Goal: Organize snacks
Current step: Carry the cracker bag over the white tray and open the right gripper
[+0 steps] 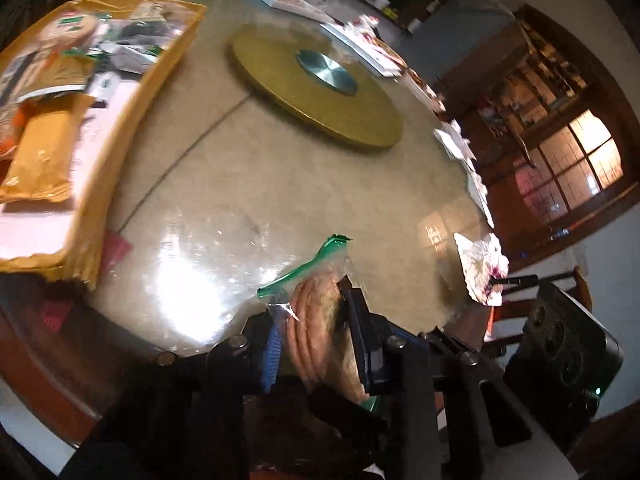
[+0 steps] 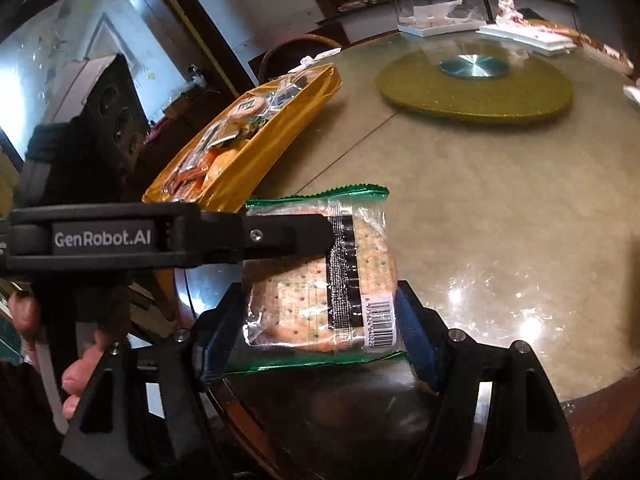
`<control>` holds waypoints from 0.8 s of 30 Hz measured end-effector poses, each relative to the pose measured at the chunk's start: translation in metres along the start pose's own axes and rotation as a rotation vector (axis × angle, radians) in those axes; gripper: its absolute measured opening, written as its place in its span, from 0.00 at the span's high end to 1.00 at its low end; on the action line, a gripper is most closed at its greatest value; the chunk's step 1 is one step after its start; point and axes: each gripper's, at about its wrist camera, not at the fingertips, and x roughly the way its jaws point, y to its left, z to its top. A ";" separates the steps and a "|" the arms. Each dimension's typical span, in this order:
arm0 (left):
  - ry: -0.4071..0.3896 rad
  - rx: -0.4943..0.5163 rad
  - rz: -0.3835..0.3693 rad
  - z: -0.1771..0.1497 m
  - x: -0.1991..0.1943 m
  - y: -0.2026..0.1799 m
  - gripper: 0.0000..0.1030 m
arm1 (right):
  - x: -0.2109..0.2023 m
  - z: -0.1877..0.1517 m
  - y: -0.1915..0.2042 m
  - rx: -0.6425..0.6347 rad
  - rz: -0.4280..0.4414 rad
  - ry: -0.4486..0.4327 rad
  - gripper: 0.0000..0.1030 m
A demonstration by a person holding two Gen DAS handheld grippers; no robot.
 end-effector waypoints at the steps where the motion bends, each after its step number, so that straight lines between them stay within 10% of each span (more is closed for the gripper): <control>1: -0.017 0.003 0.005 0.000 -0.005 0.002 0.74 | 0.001 0.001 0.003 0.001 -0.002 -0.003 0.28; 16: -0.292 -0.086 0.046 0.052 -0.126 0.081 0.76 | 0.054 0.089 0.110 -0.242 0.117 -0.060 0.28; 24: -0.303 -0.156 0.063 0.070 -0.114 0.138 0.73 | 0.119 0.117 0.126 -0.276 0.087 0.017 0.27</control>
